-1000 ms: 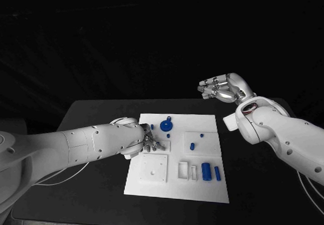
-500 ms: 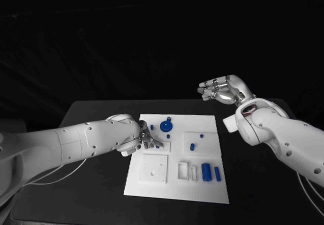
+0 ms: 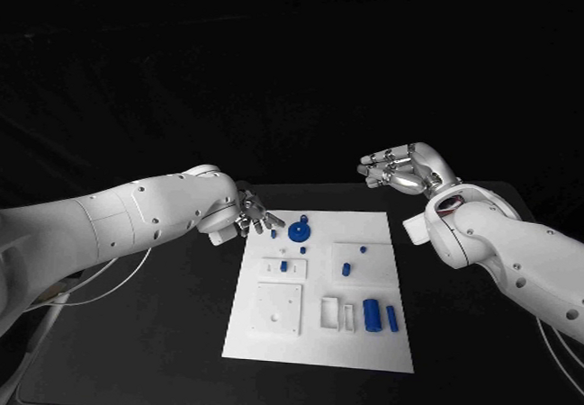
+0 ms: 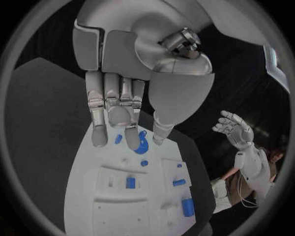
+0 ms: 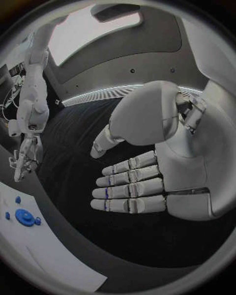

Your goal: Assemble the parts on the task board

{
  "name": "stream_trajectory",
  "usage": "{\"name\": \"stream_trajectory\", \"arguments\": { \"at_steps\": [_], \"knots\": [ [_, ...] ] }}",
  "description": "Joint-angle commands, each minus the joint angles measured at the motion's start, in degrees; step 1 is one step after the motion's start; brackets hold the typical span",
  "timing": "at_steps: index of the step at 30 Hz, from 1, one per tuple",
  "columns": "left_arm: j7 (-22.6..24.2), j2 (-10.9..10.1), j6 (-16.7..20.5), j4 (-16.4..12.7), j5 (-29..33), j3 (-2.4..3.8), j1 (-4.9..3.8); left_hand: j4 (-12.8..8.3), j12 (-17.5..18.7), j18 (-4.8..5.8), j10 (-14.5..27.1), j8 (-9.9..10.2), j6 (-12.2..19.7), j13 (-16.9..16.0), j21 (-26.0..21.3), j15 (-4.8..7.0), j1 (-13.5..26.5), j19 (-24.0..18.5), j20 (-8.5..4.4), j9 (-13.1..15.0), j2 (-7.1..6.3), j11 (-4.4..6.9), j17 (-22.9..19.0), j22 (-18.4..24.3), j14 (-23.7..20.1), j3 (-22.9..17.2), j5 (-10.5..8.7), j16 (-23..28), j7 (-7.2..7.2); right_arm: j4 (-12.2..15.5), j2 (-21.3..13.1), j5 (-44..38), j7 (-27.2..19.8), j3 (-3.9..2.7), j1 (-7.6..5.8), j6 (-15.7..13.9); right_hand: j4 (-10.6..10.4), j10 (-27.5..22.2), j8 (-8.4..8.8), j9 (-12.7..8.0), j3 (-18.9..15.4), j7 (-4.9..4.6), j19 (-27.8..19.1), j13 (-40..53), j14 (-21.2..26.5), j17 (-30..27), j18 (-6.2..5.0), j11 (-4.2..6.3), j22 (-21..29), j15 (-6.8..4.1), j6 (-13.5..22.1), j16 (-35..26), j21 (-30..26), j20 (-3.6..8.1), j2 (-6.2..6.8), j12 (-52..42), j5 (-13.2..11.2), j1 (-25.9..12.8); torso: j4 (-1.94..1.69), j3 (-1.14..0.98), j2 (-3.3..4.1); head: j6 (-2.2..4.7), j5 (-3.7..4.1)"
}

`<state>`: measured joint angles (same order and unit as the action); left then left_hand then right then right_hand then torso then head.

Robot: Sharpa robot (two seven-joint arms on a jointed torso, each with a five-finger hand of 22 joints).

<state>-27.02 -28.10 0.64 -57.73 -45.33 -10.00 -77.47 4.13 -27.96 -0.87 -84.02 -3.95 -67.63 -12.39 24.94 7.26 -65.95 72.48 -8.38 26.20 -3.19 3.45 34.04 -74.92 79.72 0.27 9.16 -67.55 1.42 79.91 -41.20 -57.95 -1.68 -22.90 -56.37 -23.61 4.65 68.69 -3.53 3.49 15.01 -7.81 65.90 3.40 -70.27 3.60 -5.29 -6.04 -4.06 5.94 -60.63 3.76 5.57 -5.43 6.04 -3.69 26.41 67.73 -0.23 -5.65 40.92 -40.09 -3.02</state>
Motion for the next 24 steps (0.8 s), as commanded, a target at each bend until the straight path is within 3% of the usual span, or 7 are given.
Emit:
{"name": "stream_trajectory", "arguments": {
  "at_steps": [1, 3, 5, 7, 9, 19, 24],
  "knots": [
    [3.22, 0.84, -4.29, 2.00, 2.26, 0.03, -0.37, -0.67, 0.23, 0.09, -2.54, -0.25, 0.72, 0.09, -0.23, -0.21, 0.02, 0.30, 0.27, -1.63, 0.87, -0.49, -0.11, -0.91, -0.03, 0.45, 1.49, 0.27, 0.35, -0.02, 0.10, -0.30, -0.45, -0.02, 0.05, 0.09, -0.05, -0.34, 0.01, 0.06, -0.30, -0.17, -0.51, -0.08, 0.42, -0.08, -1.10, 0.01, 0.10, -0.14, 0.48, -0.22, -0.03, -0.10, -0.24, 0.37, 0.30, -0.30, 0.36, -0.16, 0.27, 0.22, -0.13],
    [3.84, 1.41, -4.76, 3.56, 2.25, 0.04, -0.54, -0.92, 0.30, 0.01, -2.54, -0.53, 1.13, 0.13, -0.39, -0.31, 0.59, 0.39, 0.37, -3.63, 1.59, -0.53, -0.10, -0.97, -0.03, 1.46, 1.65, 0.27, 0.51, 0.00, 0.11, -0.30, -0.42, -0.02, 0.05, 0.06, -0.13, -0.39, 0.00, 0.06, -0.40, -0.21, -0.55, -0.08, 0.50, -0.08, -1.09, -0.02, 0.10, -0.10, 0.64, -0.23, -0.05, -0.13, -0.21, 0.37, 0.38, -0.38, 0.43, -0.21, 0.40, 0.18, -0.19],
    [4.50, 2.14, -5.21, 5.53, 2.18, 0.05, -0.67, 1.95, 0.20, -0.02, -2.51, -0.33, 1.98, 0.06, -0.48, -0.39, 2.75, 0.39, 0.44, -4.76, -0.36, -0.73, -0.18, -0.96, -0.06, 0.47, -3.73, 0.31, 0.75, 0.08, 0.10, -0.30, -0.39, -0.02, 0.05, 0.01, -0.13, -0.39, 0.00, 0.06, -0.40, -0.21, -0.55, -0.08, 0.50, -0.08, -1.09, -0.02, 0.10, -0.10, 0.64, -0.23, -0.05, -0.13, -0.21, 0.37, 0.38, -0.38, 0.57, -0.31, 0.57, 0.34, -0.41],
    [4.98, 2.92, -5.83, 7.51, 1.92, 0.05, -0.75, 4.55, 0.04, -0.12, -2.55, -0.48, 2.68, -0.07, -0.50, -0.48, 2.57, 0.50, 0.52, -7.07, -2.26, -0.86, -0.05, -1.00, 0.00, -1.71, -4.11, 0.20, 1.00, 0.21, 0.09, -0.30, -0.35, -0.02, 0.05, -0.06, -0.22, -0.41, 0.00, 0.06, -0.54, -0.24, -0.59, -0.08, 0.53, -0.08, -1.09, -0.04, 0.10, -0.09, 0.74, -0.23, -0.06, -0.15, -0.18, 0.38, 0.47, -0.41, 0.67, -0.40, 0.71, 0.48, -0.48],
    [5.31, 3.73, -6.66, 9.38, 1.41, 0.05, -0.80, 4.53, 0.03, -0.14, -2.51, -0.94, 2.61, -0.12, -0.55, -0.50, 2.17, 0.45, 0.55, -8.83, -2.23, -0.85, 0.08, -1.02, -0.01, -1.60, -3.65, 0.08, 1.07, 0.34, 0.09, -0.30, -0.33, -0.02, 0.05, -0.12, -0.27, -0.40, 0.00, 0.06, -0.61, -0.27, -0.61, -0.08, 0.56, -0.08, -1.09, -0.05, 0.10, -0.08, 0.82, -0.23, -0.07, -0.16, -0.21, 0.37, 0.55, -0.40, 0.76, -0.46, 0.84, 0.59, -0.58],
    [7.00, 7.06, -10.92, 16.46, -2.38, -0.21, -0.74, 0.21, 0.40, 0.12, -2.48, -2.91, 0.98, 0.04, -0.43, -0.25, 1.41, 0.16, 0.35, -7.81, 0.49, -0.55, 0.16, -1.08, -0.29, 0.71, 10.13, 0.07, 0.34, 1.22, 0.01, -0.30, -0.15, -0.02, 0.02, -0.24, -0.46, -0.42, -0.02, 0.07, -0.85, -0.27, -0.64, -0.08, 0.57, -0.08, -1.11, -0.05, 0.10, -0.06, 0.86, -0.22, -0.06, -0.18, -0.19, 0.37, 0.82, -0.34, 1.45, -1.00, 1.66, 1.21, -1.07],
    [8.01, 8.12, -10.53, 19.10, -3.47, -0.53, -0.24, -1.25, 0.41, 0.37, -2.50, -6.66, 2.44, 0.05, -0.17, 0.04, 1.33, 0.10, 0.05, 1.40, 1.47, -0.13, 0.38, -1.07, -0.28, 2.04, 14.46, -0.06, -0.53, 1.52, 0.03, -0.31, -0.07, -0.02, -0.02, -0.20, -0.69, -0.94, -0.01, 0.07, -1.20, -0.45, -0.99, -0.08, 1.04, -0.09, -1.07, -0.27, 0.13, 0.11, 1.35, -0.23, -0.23, -0.33, -0.10, 0.37, 1.20, -0.12, 1.92, -1.35, 2.04, 1.51, -1.49]
  ]
}}
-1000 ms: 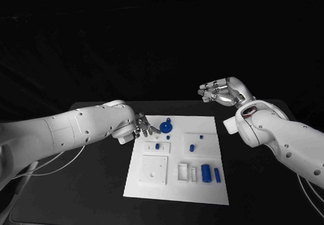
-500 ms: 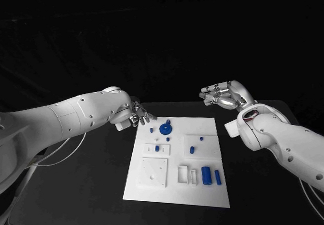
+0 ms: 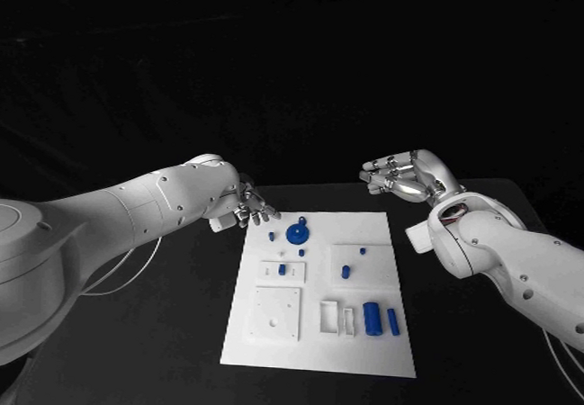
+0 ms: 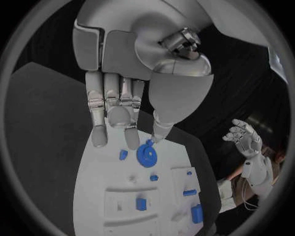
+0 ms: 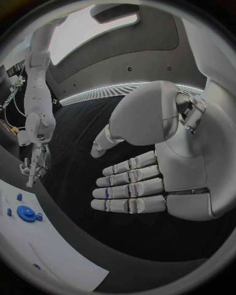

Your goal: Assemble the parts on the task board

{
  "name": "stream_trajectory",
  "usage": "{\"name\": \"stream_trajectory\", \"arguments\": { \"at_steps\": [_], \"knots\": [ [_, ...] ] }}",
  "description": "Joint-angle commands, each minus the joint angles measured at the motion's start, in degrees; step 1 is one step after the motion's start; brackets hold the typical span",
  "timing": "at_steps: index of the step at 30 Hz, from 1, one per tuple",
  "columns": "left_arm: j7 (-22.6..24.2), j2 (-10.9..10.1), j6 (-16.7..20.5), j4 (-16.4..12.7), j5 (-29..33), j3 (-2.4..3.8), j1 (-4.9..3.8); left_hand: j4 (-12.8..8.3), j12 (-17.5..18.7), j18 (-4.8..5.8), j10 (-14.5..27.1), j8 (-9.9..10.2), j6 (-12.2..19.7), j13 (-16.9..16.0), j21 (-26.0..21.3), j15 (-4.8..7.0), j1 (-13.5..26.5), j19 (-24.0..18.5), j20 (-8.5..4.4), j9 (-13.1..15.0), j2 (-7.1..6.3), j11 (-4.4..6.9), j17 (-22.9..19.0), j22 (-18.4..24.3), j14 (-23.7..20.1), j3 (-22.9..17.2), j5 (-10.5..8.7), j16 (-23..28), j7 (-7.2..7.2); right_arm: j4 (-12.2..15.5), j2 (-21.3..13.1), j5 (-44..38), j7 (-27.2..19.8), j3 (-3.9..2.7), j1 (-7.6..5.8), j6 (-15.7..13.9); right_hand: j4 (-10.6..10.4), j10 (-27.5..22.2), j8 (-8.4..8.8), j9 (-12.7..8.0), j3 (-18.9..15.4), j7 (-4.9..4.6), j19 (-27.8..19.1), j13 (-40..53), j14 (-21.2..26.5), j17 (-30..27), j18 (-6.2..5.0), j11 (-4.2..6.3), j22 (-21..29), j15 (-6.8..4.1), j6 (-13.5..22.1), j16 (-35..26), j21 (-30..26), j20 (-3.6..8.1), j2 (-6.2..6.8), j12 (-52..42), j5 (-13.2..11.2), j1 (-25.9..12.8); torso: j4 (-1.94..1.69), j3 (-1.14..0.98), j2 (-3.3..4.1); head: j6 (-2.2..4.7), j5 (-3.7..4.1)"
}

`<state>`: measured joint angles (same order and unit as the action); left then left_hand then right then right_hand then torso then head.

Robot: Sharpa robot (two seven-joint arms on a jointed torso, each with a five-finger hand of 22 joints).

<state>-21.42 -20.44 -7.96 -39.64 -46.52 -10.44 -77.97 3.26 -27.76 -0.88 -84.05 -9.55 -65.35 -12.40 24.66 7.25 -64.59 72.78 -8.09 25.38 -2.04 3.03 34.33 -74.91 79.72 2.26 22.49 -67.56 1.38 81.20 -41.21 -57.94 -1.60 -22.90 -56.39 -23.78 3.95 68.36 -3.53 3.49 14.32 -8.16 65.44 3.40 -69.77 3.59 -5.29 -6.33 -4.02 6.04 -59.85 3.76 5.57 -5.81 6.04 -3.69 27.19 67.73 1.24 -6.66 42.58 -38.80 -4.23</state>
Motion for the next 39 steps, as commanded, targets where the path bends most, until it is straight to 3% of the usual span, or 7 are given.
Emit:
{"name": "stream_trajectory", "arguments": {
  "at_steps": [1, 5, 13, 21, 24, 26, 39],
  "knots": [
    [2.61, 0.61, -1.67, 1.49, -2.52, -0.12, 0.38, -0.64, 0.02, 0.49, -2.45, -3.08, 1.37, -0.02, 0.18, 0.12, -0.13, -0.16, -0.38, 6.23, 0.45, 0.54, 0.30, -1.08, -0.17, 0.25, 1.87, -0.21, -0.83, 0.26, 0.04, -0.32, -0.15, -0.02, 0.00, -0.03, -0.01, -0.70, -0.01, 0.07, -0.54, -0.13, -0.59, -0.08, 0.62, -0.08, -1.07, -0.02, 0.09, 0.04, 0.64, -0.23, -0.26, 0.02, -0.11, 0.37, 0.49, -0.10, 0.52, -0.39, 0.45, 0.26, -0.33],
    [3.18, 0.96, -0.70, 3.00, -3.06, -0.20, 0.69, -0.38, -0.20, 0.63, -2.42, -6.89, 3.49, -0.16, 0.41, 0.30, -0.13, -0.09, -0.55, 15.87, 0.66, 0.80, 0.61, -1.09, -0.07, 0.02, 2.40, -0.47, -1.41, 0.36, 0.03, -0.32, -0.12, -0.02, -0.01, -0.10, -0.10, -0.88, 0.01, 0.06, -0.77, -0.25, -0.74, -0.09, 0.83, -0.09, -1.12, -0.11, 0.08, 0.12, 0.98, -0.24, -0.31, -0.07, -0.05, 0.38, 0.77, 0.01, 0.85, -0.61, 0.71, 0.37, -0.46],
    [3.52, 1.20, -0.51, 4.33, -3.51, -0.24, 0.89, 1.68, -0.63, 0.69, -2.44, -6.36, 3.14, -0.48, 0.64, 0.43, 0.54, -0.11, -0.64, 22.91, -0.34, 0.93, 1.13, -1.08, 0.08, -0.75, 2.07, -1.00, -1.84, 0.43, -0.07, -0.32, -0.07, -0.02, -0.02, -0.28, -0.32, -1.00, -0.07, 0.09, -1.28, -0.29, -0.89, -0.08, 0.96, -0.08, -1.20, -0.16, 0.06, 0.18, 1.27, -0.20, -0.33, -0.19, -0.14, 0.35, 0.94, 0.31, 1.12, -0.89, 1.03, 0.58, -0.56],
    [3.40, 1.71, -2.56, 5.08, -3.60, -0.49, 1.31, 3.65, -0.81, 0.69, -2.43, -5.77, 2.74, -0.63, 0.76, 0.40, 1.72, -0.22, -0.62, 25.20, -1.68, 0.85, 1.25, -1.07, -0.07, -1.23, -0.36, -1.12, -1.78, 0.67, -0.05, -0.32, -0.01, -0.02, -0.02, -0.33, -0.46, -1.09, 0.00, 0.05, -1.56, -0.32, -0.98, -0.08, 1.05, -0.09, -1.20, -0.20, 0.08, 0.22, 1.44, -0.24, -0.35, -0.23, -0.10, 0.37, 1.06, 0.39, 1.27, -0.97, 1.22, 0.51, -0.48],
    [3.23, 1.79, -4.40, 5.25, -3.63, -0.57, 1.51, 4.54, -0.67, 0.71, -2.35, -5.59, 2.82, -0.60, 0.70, 0.29, 2.43, -0.38, -0.54, 25.52, -3.40, 0.69, 0.90, -1.06, -0.32, -1.55, -4.32, -0.90, -1.55, 0.66, -0.02, -0.32, 0.04, -0.02, -0.02, -0.31, -0.46, -1.09, 0.00, 0.05, -1.56, -0.32, -0.98, -0.08, 1.05, -0.09, -1.20, -0.20, 0.08, 0.22, 1.44, -0.24, -0.35, -0.23, -0.10, 0.37, 1.06, 0.39, 1.41, -1.04, 1.30, 0.59, -0.50],
    [3.02, 1.88, -5.36, 5.44, -3.81, -0.61, 1.64, 6.22, -0.22, 0.70, -2.24, -5.13, 3.16, -0.51, 0.57, 0.13, 2.99, -0.70, -0.38, 25.55, -5.32, 0.47, 0.19, -1.08, -0.86, -2.88, -8.53, -0.62, -1.29, 0.62, 0.01, -0.32, 0.06, -0.02, -0.02, -0.31, -0.53, -1.12, 0.00, 0.05, -1.67, -0.33, -0.99, -0.08, 1.07, -0.09, -1.20, -0.22, 0.07, 0.23, 1.48, -0.24, -0.35, -0.24, -0.09, 0.37, 1.07, 0.41, 1.46, -1.07, 1.36, 0.63, -0.49],
    [2.55, 2.05, -5.92, 7.11, -4.56, -0.66, 2.04, 8.63, 0.08, 0.59, -2.26, -4.04, 2.98, -0.77, 0.65, 0.06, 2.64, -0.76, -0.30, 25.57, -6.37, 0.39, -0.40, -1.07, -1.04, -3.49, -9.83, -0.73, -1.16, 0.58, 0.10, -0.32, 0.14, -0.02, -0.03, -0.32, -0.75, -1.19, 0.00, 0.05, -2.10, -0.35, -1.04, -0.08, 1.15, -0.09, -1.21, -0.26, 0.07, 0.26, 1.55, -0.24, -0.33, -0.28, -0.11, 0.38, 1.09, 0.50, 1.45, -1.12, 1.48, 0.65, -0.44]
  ]
}}
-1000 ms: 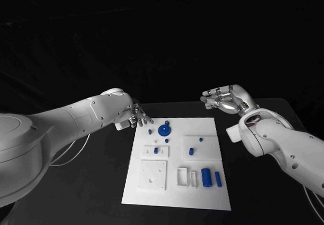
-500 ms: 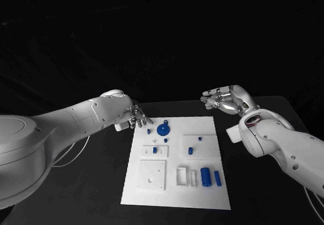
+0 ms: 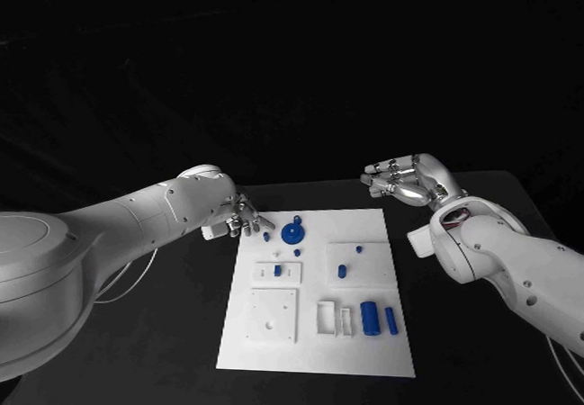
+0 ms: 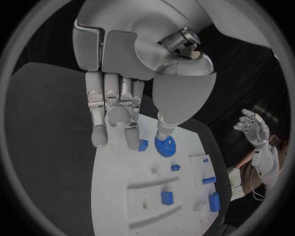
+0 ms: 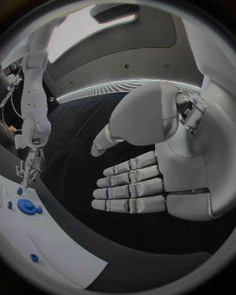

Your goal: Assemble the parts on the task board

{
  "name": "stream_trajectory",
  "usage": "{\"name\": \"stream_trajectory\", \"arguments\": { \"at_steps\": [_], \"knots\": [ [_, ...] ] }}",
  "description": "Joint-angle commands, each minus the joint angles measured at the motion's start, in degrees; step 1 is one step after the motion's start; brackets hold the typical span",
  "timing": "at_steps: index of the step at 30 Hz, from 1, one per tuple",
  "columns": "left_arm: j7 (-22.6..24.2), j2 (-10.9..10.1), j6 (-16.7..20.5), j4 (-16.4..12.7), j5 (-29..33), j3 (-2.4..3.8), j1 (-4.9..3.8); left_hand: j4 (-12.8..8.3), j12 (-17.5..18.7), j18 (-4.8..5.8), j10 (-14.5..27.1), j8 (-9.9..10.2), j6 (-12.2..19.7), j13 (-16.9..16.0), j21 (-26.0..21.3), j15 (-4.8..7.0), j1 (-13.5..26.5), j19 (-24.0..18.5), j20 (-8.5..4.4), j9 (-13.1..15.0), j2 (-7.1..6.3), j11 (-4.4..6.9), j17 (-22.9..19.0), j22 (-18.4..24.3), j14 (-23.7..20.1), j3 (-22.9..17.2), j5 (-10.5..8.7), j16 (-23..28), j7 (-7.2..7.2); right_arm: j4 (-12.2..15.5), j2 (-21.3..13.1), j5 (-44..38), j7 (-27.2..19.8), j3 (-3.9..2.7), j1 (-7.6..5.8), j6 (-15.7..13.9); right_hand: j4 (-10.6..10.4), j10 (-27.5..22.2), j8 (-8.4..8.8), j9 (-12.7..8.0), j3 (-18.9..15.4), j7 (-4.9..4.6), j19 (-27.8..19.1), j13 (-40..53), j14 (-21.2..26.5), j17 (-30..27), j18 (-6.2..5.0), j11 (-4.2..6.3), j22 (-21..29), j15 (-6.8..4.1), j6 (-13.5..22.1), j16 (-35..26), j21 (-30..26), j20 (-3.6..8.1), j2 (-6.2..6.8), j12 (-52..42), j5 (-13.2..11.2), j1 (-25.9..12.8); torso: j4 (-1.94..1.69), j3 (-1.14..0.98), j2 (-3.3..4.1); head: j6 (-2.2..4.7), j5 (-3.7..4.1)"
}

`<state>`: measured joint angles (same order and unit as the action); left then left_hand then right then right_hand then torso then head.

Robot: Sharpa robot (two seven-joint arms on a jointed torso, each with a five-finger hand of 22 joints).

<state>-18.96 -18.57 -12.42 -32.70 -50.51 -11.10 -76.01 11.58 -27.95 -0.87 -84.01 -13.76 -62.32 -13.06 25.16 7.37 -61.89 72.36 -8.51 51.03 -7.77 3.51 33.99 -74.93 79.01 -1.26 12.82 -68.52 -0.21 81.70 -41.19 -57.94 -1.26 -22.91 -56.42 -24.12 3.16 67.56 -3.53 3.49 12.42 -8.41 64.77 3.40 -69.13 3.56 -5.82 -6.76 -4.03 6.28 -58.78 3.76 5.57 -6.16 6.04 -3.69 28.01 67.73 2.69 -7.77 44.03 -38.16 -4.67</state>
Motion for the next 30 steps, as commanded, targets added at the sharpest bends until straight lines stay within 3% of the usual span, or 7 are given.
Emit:
{"name": "stream_trajectory", "arguments": {
  "at_steps": [1, 13, 18, 22, 27, 30],
  "knots": [
    [0.10, 0.20, -1.49, 0.24, -0.58, 0.01, 0.11, 0.49, 0.26, 0.57, -2.32, 0.32, -0.03, -0.14, 0.17, -0.05, -0.09, -0.33, 0.13, -0.16, -0.64, -0.10, -0.08, -1.05, -0.33, 0.00, -0.24, 0.21, 0.45, 0.08, 0.10, -0.31, -0.21, -0.02, 0.00, 0.02, 0.03, -0.39, 0.00, 0.06, -0.21, -0.10, -0.37, -0.08, 0.51, -0.07, -0.68, 0.17, 0.08, 0.02, 0.48, -0.24, -0.33, 0.07, -0.11, 0.38, 0.27, 0.50, 0.03, -0.03, 0.01, 0.00, -0.02],
    [0.40, 0.65, -2.02, 0.80, -0.27, 0.00, 0.98, 0.89, 0.40, 0.55, -2.28, 0.93, -0.21, -0.20, 0.11, -0.09, 0.01, -0.37, 0.17, -0.69, -0.34, -0.16, -0.32, -1.04, -0.42, -0.07, -0.41, 0.19, 0.52, 0.00, 0.24, -0.31, -0.22, -0.02, 0.00, 0.01, -0.19, -0.44, 0.01, 0.05, -0.63, -0.11, -0.44, -0.08, 0.55, -0.07, -0.69, 0.16, 0.09, 0.04, 0.62, -0.24, -0.33, 0.04, -0.17, 0.37, 0.37, 0.69, 0.03, -0.05, 0.07, -0.03, 0.28],
    [0.62, 0.78, -1.95, 1.27, 0.01, -0.01, 1.26, 0.93, 0.44, 0.55, -2.29, 1.02, -0.20, -0.21, 0.09, -0.10, 0.07, -0.39, 0.18, -0.74, -0.11, -0.16, -0.44, -1.04, -0.48, -0.15, -0.40, 0.23, 0.55, -0.02, 0.34, -0.30, -0.24, -0.02, 0.00, 0.01, -0.19, -0.44, 0.01, 0.05, -0.63, -0.11, -0.44, -0.08, 0.55, -0.07, -0.69, 0.16, 0.09, 0.04, 0.62, -0.24, -0.33, 0.04, -0.17, 0.37, 0.37, 0.69, 0.19, -0.08, 0.09, 0.00, 0.24],
    [0.79, 0.88, -1.87, 1.46, 0.18, -0.02, 1.38, 0.76, 0.50, 0.54, -2.28, 1.09, -0.14, -0.22, 0.07, -0.12, 0.11, -0.40, 0.19, -0.75, 0.21, -0.18, -0.51, -1.04, -0.50, -0.17, -0.33, 0.22, 0.57, -0.01, 0.34, -0.29, -0.24, -0.02, 0.00, -0.01, -0.19, -0.44, 0.01, 0.05, -0.63, -0.11, -0.44, -0.08, 0.55, -0.07, -0.69, 0.16, 0.09, 0.04, 0.62, -0.24, -0.33, 0.04, -0.17, 0.37, 0.37, 0.69, 0.05, -0.08, 0.13, -0.03, 0.52],
    [0.91, 0.95, -1.83, 1.56, 0.60, -0.02, 1.44, -0.32, 0.58, 0.54, -2.27, 1.19, -0.01, -0.28, 0.03, -0.13, 0.35, -0.39, 0.20, -0.72, 1.13, -0.19, -0.62, -1.04, -0.51, -0.02, 0.02, 0.18, 0.60, 0.00, 0.34, -0.28, -0.24, -0.02, 0.00, -0.02, -0.19, -0.44, 0.01, 0.05, -0.63, -0.11, -0.44, -0.08, 0.55, -0.07, -0.69, 0.16, 0.09, 0.04, 0.62, -0.24, -0.33, 0.04, -0.17, 0.37, 0.37, 0.69, 0.06, -0.04, 0.17, 0.00, 0.71],
    [1.02, 0.99, -1.61, 1.65, 1.12, -0.02, 1.49, -2.11, 0.70, 0.52, -2.26, 1.47, 0.06, -0.33, 0.00, -0.16, 0.76, -0.39, 0.25, -1.06, 2.44, -0.26, -0.72, -1.06, -0.54, 0.48, 0.26, 0.13, 0.69, 0.00, 0.34, -0.28, -0.22, -0.02, 0.00, -0.01, -0.39, -0.42, 0.01, 0.05, -0.85, -0.11, -0.44, -0.08, 0.53, -0.07, -0.70, 0.17, 0.08, 0.03, 0.60, -0.23, -0.30, 0.04, -0.19, 0.37, 0.36, 0.86, 0.01, -0.07, 0.15, -0.07, 0.74]
  ]
}}
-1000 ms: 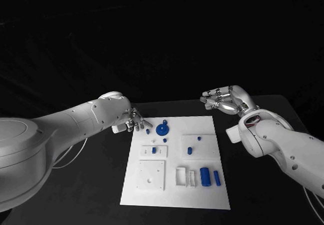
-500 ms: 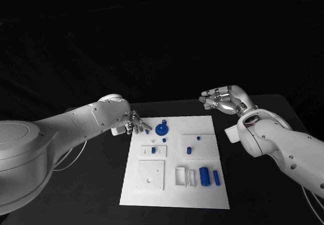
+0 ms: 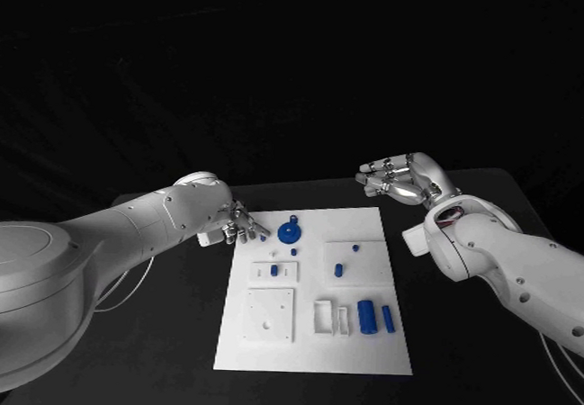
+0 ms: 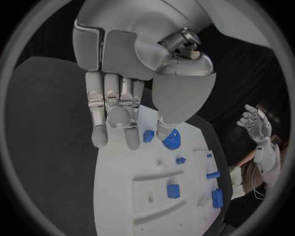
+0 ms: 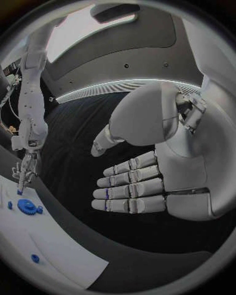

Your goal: Assemble the parts on the task board

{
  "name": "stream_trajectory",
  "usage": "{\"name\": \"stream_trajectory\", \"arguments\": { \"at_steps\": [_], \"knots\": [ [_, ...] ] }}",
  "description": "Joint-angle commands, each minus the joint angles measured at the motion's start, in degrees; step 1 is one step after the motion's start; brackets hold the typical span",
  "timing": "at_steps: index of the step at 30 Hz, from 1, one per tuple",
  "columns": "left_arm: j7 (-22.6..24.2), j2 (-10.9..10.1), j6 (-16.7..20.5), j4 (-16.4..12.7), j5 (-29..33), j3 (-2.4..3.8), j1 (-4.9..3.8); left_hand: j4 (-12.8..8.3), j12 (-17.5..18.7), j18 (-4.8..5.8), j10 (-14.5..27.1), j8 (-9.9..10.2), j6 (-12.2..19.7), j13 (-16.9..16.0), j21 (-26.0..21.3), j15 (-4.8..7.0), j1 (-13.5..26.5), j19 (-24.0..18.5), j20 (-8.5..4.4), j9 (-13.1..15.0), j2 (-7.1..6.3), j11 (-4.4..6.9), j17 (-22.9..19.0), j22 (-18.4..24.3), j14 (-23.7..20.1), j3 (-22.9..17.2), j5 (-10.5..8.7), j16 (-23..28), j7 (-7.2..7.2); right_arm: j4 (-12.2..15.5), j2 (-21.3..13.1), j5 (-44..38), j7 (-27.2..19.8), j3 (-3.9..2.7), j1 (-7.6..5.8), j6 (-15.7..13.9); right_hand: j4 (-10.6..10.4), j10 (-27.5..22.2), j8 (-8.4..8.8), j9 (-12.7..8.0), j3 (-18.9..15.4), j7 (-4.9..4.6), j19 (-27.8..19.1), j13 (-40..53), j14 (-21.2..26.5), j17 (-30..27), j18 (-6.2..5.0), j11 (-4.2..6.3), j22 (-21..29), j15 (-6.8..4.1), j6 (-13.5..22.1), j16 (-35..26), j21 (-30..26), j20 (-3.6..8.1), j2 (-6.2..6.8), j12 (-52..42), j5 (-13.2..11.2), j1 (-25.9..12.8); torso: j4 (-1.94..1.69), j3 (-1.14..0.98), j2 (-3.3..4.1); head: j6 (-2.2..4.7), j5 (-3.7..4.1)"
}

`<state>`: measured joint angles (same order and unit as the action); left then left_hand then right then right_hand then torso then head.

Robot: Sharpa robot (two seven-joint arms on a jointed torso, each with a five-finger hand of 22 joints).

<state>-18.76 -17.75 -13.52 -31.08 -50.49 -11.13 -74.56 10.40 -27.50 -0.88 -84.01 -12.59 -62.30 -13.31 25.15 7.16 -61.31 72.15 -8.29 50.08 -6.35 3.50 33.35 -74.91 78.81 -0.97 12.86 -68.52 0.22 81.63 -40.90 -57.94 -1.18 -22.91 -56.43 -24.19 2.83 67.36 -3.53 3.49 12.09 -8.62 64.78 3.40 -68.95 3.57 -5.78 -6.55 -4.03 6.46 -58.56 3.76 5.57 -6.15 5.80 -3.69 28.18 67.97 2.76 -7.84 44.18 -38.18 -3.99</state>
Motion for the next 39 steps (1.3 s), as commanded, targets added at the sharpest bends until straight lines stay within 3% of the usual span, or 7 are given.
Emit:
{"name": "stream_trajectory", "arguments": {
  "at_steps": [1, 18, 31, 35, 39],
  "knots": [
    [0.85, 0.19, -0.41, 0.06, 1.22, 0.00, 0.05, -1.15, 0.24, 0.50, -2.28, 0.30, 0.03, -0.09, 0.01, 0.06, 0.19, -0.17, 0.02, -0.13, 1.20, -0.22, -0.09, -1.07, -0.35, 0.22, 0.30, 0.12, 0.24, 0.07, 0.06, -0.28, -0.30, -0.01, 0.00, 0.06, -0.06, -0.22, 0.01, 0.05, -0.52, 0.10, -0.44, -0.08, 0.35, -0.08, -0.74, -0.04, 0.09, -0.15, 0.38, -0.23, -0.30, 0.04, 0.05, 0.37, 0.19, 0.63, -0.07, 0.00, -0.01, -0.05, 0.09],
    [1.36, 0.81, 0.00, 0.52, 1.83, 0.01, 0.13, -3.70, 0.30, 0.51, -2.24, 0.31, 0.17, -0.17, -0.07, 0.03, 0.10, -0.20, 0.04, -0.24, 2.85, -0.24, -0.22, -1.06, -0.40, 1.06, 0.46, 0.08, 0.27, -0.13, 0.30, -0.24, -0.21, -0.01, -0.01, 0.31, -0.16, -0.18, 0.00, 0.05, -0.51, 0.12, -0.44, -0.08, 0.36, -0.08, -0.73, -0.01, 0.09, -0.17, 0.32, -0.23, -0.28, 0.04, 0.05, 0.37, 0.16, 0.70, -0.05, -0.07, 0.00, 0.01, 0.20],
    [1.43, 1.17, -0.25, 1.04, 2.10, 0.00, 0.24, -6.97, 0.48, 0.51, -2.17, 0.99, 0.37, -0.21, -0.12, -0.01, -0.97, -0.29, 0.09, -1.54, 5.98, -0.32, -0.30, -1.08, -0.57, 3.00, 0.68, 0.00, 0.43, -0.14, 0.39, -0.23, -0.17, -0.01, -0.02, 0.40, -0.16, -0.18, 0.00, 0.05, -0.51, 0.12, -0.44, -0.08, 0.36, -0.08, -0.73, -0.01, 0.09, -0.17, 0.32, -0.23, -0.28, 0.04, 0.05, 0.37, 0.16, 0.70, -0.08, -0.09, 0.03, 0.07, 0.28],
    [1.51, 1.22, -0.08, 1.18, 2.32, 0.00, 0.28, -8.26, 0.58, 0.51, -2.15, 1.20, 0.49, -0.19, -0.18, -0.02, -1.42, -0.32, 0.09, -2.19, 7.91, -0.31, -0.35, -1.06, -0.55, 3.95, 0.95, 0.01, 0.41, -0.15, 0.44, -0.23, -0.18, -0.01, -0.02, 0.45, -0.16, -0.18, 0.00, 0.05, -0.51, 0.12, -0.44, -0.08, 0.36, -0.08, -0.73, -0.01, 0.09, -0.17, 0.32, -0.23, -0.28, 0.04, 0.05, 0.37, 0.16, 0.70, -0.07, -0.11, 0.02, 0.08, 0.32],
    [1.59, 1.25, -0.12, 1.30, 2.63, 0.00, 0.29, -8.94, 0.87, 0.50, -2.05, 1.55, 0.72, -0.14, -0.28, -0.10, -1.56, -0.43, 0.17, -2.99, 8.54, -0.42, -0.39, -1.05, -0.70, 4.55, 0.94, 0.07, 0.56, -0.19, 0.55, -0.22, -0.18, -0.01, -0.02, 0.51, -0.32, -0.15, 0.00, 0.05, -0.39, 0.12, -0.45, -0.08, 0.35, -0.08, -0.71, 0.01, 0.09, -0.21, 0.26, -0.23, -0.28, 0.05, 0.06, 0.37, 0.17, 0.72, -0.01, -0.16, 0.02, 0.18, 0.41]
  ]
}}
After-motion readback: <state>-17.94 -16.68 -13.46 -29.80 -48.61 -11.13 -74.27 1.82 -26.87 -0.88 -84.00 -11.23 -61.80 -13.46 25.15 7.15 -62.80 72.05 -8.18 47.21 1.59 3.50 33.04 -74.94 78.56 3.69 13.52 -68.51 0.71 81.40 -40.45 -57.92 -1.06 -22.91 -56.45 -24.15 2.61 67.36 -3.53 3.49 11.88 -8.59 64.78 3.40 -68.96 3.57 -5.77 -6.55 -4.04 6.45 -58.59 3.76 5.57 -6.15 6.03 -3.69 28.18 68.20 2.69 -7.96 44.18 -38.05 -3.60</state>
